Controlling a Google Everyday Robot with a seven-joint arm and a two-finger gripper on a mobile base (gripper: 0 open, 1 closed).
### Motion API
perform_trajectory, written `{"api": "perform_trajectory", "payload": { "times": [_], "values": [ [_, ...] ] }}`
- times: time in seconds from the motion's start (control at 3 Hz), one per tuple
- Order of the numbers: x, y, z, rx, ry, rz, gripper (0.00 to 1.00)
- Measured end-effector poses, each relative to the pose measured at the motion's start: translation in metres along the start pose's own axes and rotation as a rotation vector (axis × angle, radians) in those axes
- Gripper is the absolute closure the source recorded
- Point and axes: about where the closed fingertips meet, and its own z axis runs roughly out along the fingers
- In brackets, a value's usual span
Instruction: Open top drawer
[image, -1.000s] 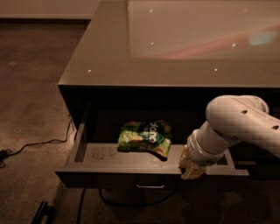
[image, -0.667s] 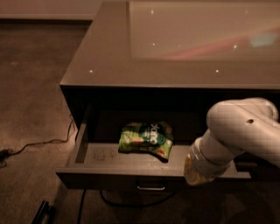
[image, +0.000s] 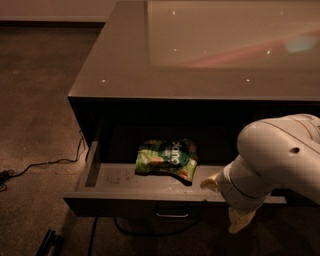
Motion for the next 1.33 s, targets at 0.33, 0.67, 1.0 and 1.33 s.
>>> {"api": "perform_trajectory", "payload": {
  "times": [0.33,0.67,1.0,1.33],
  "values": [
    [0.003,-0.003,0.002,0.049,-0.019,0.056,0.00],
    [0.011,-0.019,0.000,0.127,-0.023,0.087,0.00],
    [0.023,-0.036,-0.002,0.207,-0.036,0.121,0.19],
    [0.035,-0.050,0.003,0.257,-0.059,0.160,0.42]
  ]
}}
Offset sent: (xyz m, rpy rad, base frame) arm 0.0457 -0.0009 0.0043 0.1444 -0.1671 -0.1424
